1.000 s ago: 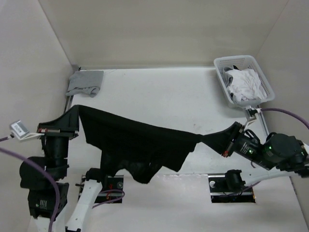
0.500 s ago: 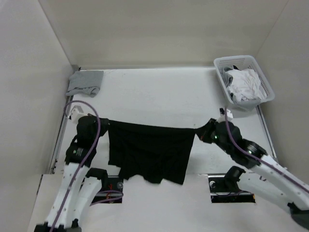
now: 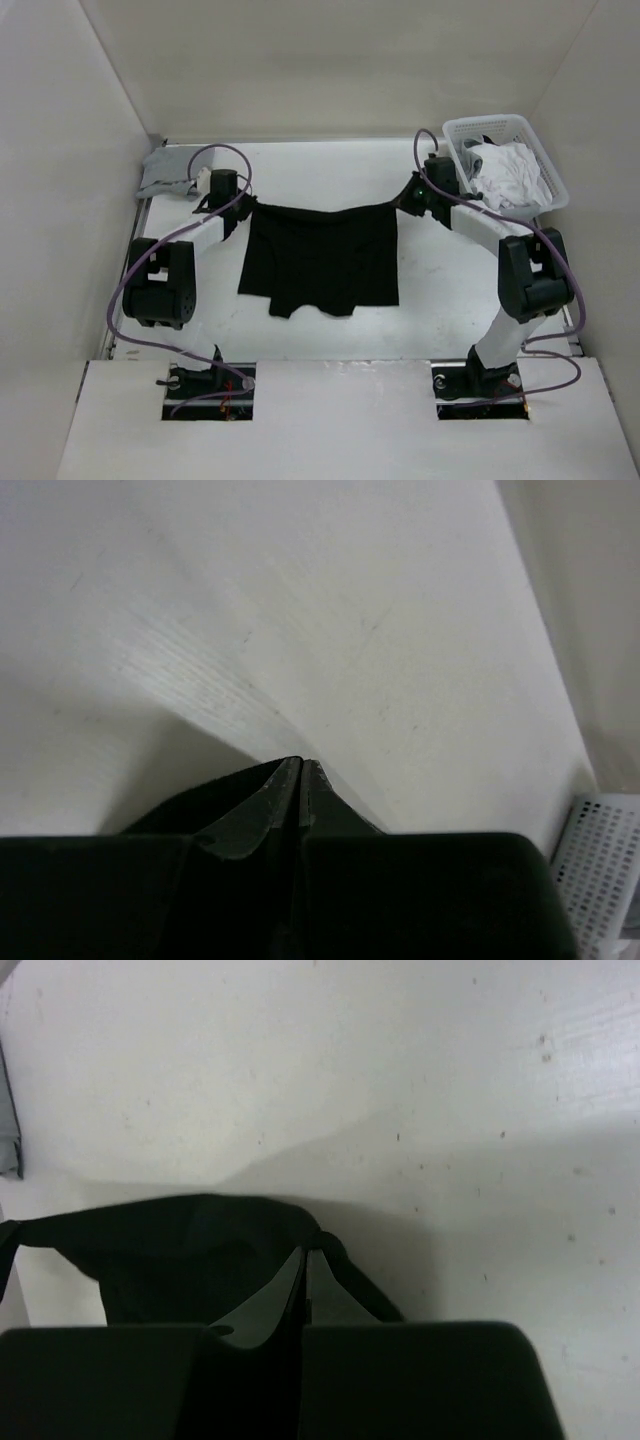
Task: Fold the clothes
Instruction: Fold the tank top
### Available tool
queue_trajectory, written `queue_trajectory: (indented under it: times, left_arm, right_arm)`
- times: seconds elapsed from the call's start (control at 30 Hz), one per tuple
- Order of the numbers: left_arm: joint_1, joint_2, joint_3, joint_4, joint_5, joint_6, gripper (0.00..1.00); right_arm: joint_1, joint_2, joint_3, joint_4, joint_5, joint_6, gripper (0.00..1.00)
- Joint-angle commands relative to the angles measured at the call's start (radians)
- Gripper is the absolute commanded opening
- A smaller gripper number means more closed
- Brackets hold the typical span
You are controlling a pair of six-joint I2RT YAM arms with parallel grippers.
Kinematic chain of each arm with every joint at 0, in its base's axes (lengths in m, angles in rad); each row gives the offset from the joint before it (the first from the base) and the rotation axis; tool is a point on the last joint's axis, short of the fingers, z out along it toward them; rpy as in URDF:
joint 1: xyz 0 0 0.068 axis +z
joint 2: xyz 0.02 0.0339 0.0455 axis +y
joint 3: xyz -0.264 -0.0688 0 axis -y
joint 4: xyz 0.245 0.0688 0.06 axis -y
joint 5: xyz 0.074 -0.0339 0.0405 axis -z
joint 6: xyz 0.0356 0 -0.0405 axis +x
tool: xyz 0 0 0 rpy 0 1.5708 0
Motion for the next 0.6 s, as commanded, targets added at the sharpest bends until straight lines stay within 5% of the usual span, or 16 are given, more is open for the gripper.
queue_trajectory:
  times: [0.0,0.57]
  left_arm:
    - [0.024,-0.038,0.066,0.11,0.045,-0.031,0.0]
    - [0.099,-0.605,-0.486,0.116,0.082,-0.051,0.0]
  right_arm:
    - [-0.01,0.003,0.058,0.057,-0.034,-0.033,0.0]
    - [0.09,-0.489,-0.414,0.096,0.087,-0.018,0.0]
